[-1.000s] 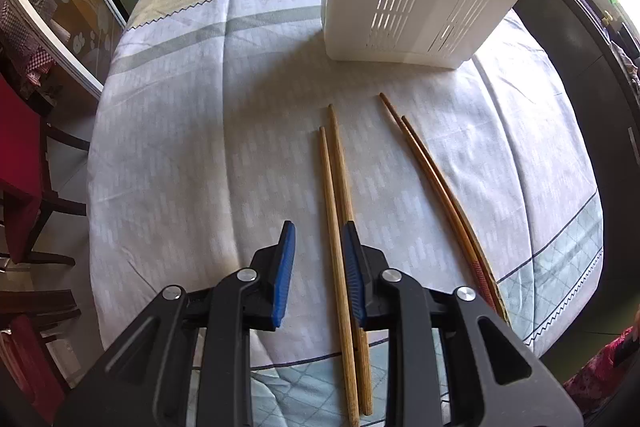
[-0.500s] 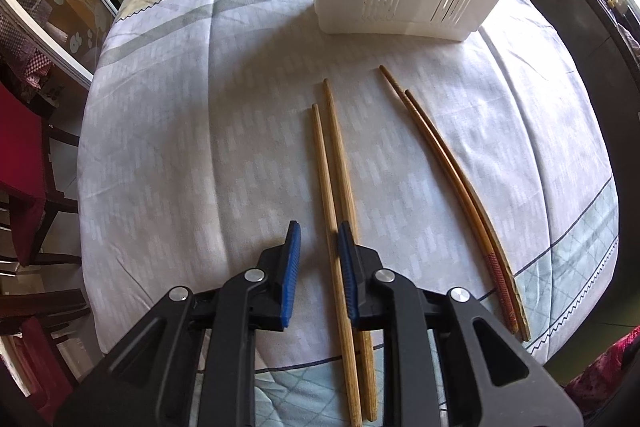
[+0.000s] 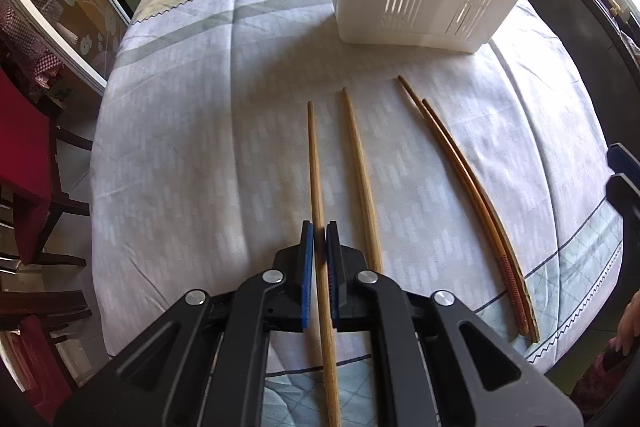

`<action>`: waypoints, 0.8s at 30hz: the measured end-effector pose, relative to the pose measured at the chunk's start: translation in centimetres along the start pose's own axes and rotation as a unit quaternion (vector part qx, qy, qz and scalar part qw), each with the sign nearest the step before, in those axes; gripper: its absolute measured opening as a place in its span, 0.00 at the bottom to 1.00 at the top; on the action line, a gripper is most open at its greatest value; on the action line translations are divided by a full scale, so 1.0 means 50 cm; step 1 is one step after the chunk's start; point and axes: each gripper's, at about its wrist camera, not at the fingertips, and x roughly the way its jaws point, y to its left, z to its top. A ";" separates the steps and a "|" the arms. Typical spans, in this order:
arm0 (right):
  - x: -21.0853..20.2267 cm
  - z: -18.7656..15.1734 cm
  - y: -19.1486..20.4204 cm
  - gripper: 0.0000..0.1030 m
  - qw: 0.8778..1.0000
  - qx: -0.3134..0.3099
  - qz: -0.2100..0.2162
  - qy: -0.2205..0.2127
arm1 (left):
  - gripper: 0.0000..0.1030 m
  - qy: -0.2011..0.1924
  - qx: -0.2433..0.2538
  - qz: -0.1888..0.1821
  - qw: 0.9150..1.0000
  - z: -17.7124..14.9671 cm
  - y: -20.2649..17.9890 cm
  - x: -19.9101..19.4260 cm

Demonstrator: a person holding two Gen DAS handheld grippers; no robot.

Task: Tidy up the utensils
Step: 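Lower the left gripper onto a wooden chopstick and close on it, then grasp another wooden chopstick with the right gripper while the left gripper holds its chopstick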

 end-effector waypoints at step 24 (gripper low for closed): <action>0.209 0.006 0.089 0.38 0.990 -0.097 -0.056 0.080 | 0.06 -0.075 -0.029 -0.035 0.996 -0.039 0.068 -0.108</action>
